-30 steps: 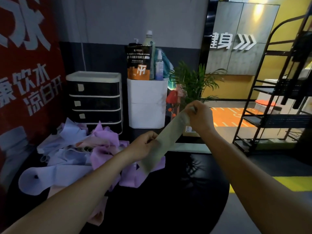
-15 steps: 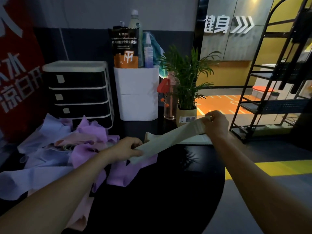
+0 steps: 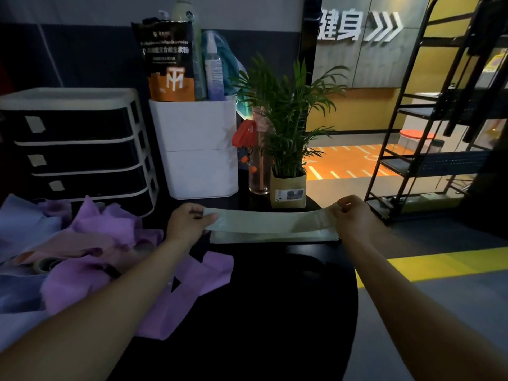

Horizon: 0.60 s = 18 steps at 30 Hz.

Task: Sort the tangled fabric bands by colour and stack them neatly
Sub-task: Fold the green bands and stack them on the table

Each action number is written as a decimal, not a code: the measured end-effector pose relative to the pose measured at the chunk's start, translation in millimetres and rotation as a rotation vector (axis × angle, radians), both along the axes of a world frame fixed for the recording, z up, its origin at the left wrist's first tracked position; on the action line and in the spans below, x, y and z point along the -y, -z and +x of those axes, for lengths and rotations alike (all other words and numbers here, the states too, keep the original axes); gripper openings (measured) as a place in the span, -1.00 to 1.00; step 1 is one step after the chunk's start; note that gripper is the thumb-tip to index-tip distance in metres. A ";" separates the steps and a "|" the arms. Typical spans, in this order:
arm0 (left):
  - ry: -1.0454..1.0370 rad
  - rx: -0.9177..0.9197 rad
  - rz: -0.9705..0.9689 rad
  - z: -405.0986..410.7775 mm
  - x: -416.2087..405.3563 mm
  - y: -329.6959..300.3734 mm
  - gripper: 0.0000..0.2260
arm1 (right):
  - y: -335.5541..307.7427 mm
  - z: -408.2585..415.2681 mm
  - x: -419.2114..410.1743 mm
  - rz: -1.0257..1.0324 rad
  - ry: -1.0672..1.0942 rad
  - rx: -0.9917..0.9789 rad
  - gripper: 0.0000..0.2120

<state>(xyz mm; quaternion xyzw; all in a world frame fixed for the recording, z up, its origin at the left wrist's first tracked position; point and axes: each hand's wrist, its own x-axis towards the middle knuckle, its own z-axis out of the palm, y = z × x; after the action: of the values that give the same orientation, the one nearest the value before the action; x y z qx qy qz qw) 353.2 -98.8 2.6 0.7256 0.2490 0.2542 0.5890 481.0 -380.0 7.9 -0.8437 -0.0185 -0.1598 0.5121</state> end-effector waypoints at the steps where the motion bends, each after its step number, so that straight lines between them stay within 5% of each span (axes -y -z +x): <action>1: -0.007 -0.014 0.010 6.6 1.0 2.5 -0.80 | 2.7 5.3 1.1 -0.008 0.007 0.000 -0.98; 18: -0.121 -0.127 0.324 17.5 19.9 28.1 -0.86 | 44.2 35.6 0.5 -0.151 0.050 0.005 -0.89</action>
<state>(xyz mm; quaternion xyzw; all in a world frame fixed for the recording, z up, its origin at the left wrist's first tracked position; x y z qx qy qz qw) 370.7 -118.7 -25.4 0.8094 0.2845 0.2795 0.4311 516.6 -380.5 -36.3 -0.8799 -0.0108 -0.1726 0.4426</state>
